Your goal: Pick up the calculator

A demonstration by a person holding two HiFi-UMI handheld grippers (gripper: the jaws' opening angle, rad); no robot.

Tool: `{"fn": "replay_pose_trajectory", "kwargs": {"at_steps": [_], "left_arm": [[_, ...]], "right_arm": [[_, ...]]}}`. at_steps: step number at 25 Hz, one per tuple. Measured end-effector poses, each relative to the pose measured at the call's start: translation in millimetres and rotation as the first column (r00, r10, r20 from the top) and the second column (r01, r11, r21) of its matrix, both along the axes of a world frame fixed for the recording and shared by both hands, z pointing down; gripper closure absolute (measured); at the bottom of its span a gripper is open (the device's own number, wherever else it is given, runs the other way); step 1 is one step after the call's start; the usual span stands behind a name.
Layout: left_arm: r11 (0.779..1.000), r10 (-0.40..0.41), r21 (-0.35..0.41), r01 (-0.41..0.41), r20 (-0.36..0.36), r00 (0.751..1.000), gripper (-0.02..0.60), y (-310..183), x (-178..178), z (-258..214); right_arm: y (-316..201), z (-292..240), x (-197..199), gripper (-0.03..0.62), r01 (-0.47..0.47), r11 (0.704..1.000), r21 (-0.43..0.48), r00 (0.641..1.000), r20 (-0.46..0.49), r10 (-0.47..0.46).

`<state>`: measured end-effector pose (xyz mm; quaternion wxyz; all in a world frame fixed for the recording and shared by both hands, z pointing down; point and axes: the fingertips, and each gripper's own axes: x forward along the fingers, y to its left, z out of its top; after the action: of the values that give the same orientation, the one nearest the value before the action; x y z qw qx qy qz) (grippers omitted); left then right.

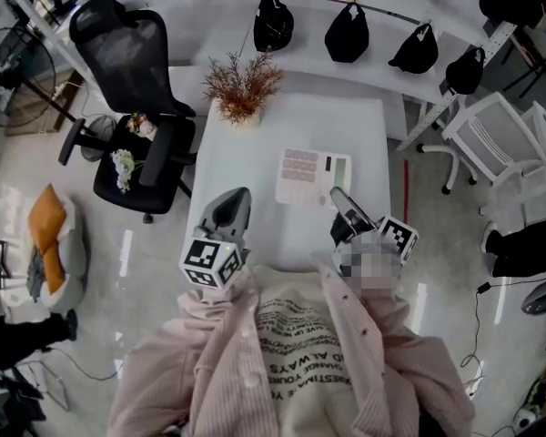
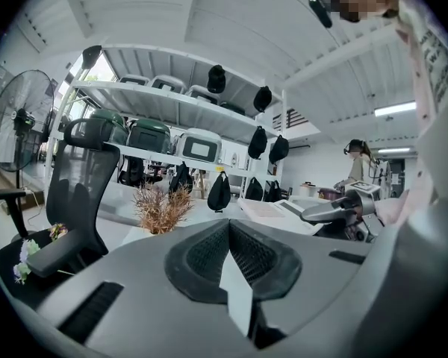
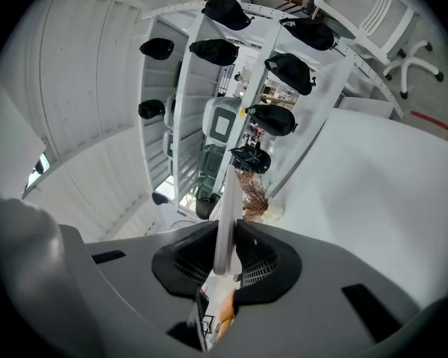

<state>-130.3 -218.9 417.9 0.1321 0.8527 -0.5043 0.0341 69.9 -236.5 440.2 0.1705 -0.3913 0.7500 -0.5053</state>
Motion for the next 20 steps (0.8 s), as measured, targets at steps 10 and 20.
{"fn": "replay_pose_trajectory", "kwargs": {"at_steps": [10, 20], "left_arm": [[1.000, -0.009, 0.001, 0.009, 0.000, 1.000, 0.580, -2.9, -4.1, 0.1], [1.000, -0.014, 0.005, 0.014, -0.003, 1.000, 0.580, -5.4, -4.0, 0.8]], "right_arm": [[-0.1, 6.5, -2.4, 0.539, -0.019, 0.999, -0.044, 1.000, 0.008, 0.020], [-2.2, 8.4, 1.3, 0.540, -0.027, 0.999, -0.042, 1.000, 0.009, 0.027]]}}
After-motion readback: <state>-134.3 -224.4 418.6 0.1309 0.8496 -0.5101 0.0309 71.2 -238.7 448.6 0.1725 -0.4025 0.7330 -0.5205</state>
